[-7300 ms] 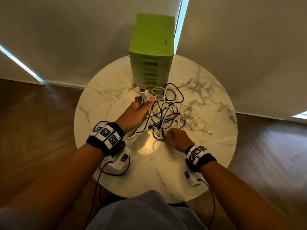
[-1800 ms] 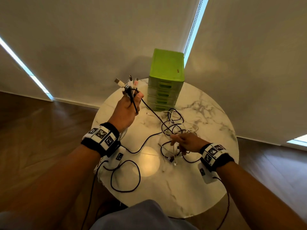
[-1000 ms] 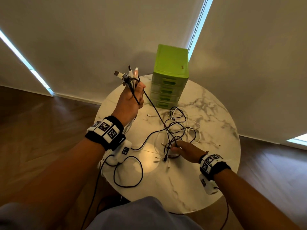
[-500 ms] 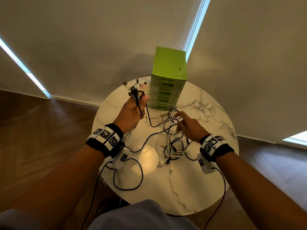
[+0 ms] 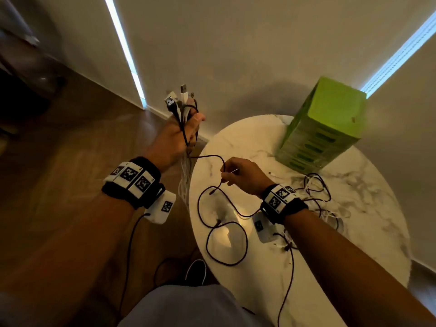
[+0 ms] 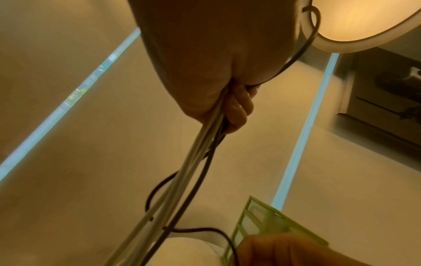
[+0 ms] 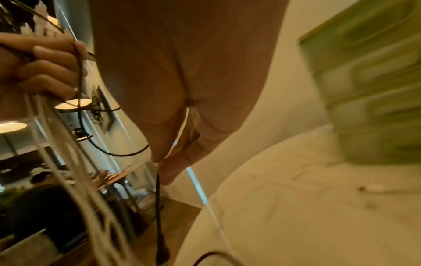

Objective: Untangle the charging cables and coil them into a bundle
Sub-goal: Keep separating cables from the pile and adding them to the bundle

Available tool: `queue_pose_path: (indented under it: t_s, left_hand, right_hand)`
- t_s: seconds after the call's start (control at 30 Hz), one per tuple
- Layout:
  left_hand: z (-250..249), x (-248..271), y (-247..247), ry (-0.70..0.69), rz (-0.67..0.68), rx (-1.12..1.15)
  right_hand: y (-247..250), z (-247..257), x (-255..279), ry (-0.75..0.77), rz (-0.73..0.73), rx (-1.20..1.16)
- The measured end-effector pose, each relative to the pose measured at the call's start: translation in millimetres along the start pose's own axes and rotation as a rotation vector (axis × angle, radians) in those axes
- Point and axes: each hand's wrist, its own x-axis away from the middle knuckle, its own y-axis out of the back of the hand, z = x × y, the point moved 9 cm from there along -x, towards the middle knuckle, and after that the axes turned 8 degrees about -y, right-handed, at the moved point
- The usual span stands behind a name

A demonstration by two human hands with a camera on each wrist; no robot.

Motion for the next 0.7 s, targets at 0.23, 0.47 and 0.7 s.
queue_pose_path:
  t_s: [0.23, 0.47, 0.7]
  left_hand:
    - [25.6, 32.5, 78.5, 0.105, -0.094, -0.043]
    - [57.8, 61.6, 103.6, 0.257, 0.037, -0.110]
    - [59.0, 63.5, 121.9, 0.228, 0.101, -0.278]
  right_hand:
    - [-145.4, 11.3, -27.5, -0.169, 0.300, 0.367]
    - [-132.9, 98.1, -38.4, 0.193, 0.040, -0.076]
    - [-117.3, 108.2, -50.5, 0.198, -0.096, -0.082]
